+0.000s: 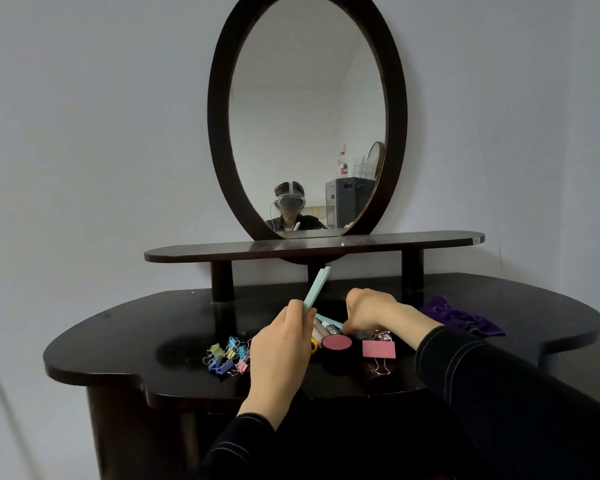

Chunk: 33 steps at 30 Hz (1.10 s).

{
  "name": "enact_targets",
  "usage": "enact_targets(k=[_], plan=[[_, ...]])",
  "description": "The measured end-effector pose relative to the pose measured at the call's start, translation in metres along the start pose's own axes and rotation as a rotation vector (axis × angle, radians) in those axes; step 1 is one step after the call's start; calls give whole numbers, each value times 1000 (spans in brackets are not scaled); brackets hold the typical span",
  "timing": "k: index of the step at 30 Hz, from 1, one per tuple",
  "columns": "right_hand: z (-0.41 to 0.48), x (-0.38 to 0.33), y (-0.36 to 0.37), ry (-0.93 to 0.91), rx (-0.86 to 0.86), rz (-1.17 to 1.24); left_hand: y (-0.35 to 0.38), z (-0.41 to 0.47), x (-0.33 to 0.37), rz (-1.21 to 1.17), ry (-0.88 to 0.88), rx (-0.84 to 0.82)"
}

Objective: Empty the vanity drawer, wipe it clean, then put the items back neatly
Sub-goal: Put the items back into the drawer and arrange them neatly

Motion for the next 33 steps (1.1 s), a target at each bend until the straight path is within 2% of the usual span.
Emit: enact_targets(k=[4,6,9,11,14,17,20,23,26,29,33], plan=[[-7,22,-24,66,314,187,0,0,-1,-5,-6,16],[-21,33,-33,68,469,391,1,-1,-2,-26,-5,20],[-56,38,-40,-42,642,803,0,-4,-1,-121,2,-8],[-87,38,-37,-111,677,1080,-8,-10,2,-323,-43,11],[-134,43,-21,-177,699,1307,-33,-37,13,-704,-157,93],[-175,45,19,-231,603,1412,-39,-93,26,-964,-257,6],[-209,46,90,-207,440,1428,-19,-166,35,-1125,-460,-266],[-230,45,166,-113,284,1360,8,-233,33,-1285,-740,-510],[-236,48,220,-19,179,1353,38,-285,27,-1480,-1092,-680],[-226,52,258,64,98,1312,64,-319,16,-1477,-1224,-800],[-203,56,297,178,-5,1239,92,-345,-1,-1231,-1208,-994]])
Point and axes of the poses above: each hand's wrist, its own z-axis towards the middle knuckle, its own y-axis out of the palm, x = y × z, the point moved 7 cm from there along z, towards the middle knuckle, and after that the axes turned 5 degrees about -z, right-handed, at the moved point
